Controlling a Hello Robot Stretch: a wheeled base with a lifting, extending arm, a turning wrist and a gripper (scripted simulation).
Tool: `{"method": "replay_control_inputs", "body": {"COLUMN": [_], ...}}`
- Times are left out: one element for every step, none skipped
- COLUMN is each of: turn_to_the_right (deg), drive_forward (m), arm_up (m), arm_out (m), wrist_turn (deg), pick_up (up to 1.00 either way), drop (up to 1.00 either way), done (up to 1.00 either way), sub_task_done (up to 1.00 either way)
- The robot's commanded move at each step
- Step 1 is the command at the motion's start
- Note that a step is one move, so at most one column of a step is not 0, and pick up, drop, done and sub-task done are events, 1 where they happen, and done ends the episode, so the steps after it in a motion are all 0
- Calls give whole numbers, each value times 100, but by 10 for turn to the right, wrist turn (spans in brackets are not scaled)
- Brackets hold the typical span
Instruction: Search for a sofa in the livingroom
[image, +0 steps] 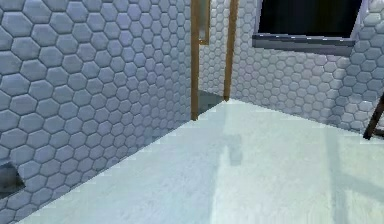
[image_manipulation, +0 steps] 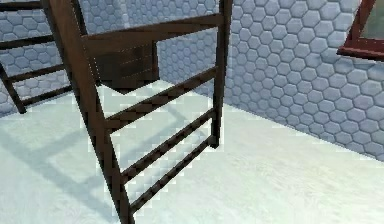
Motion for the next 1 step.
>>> {"method": "replay_control_inputs", "body": {"turn_to_the_right": [0], "drive_forward": [55], "arm_up": [0], "arm_out": [0], "wrist_turn": [0], "pick_up": [0], "drop": [0], "done": [0], "sub_task_done": [0]}}
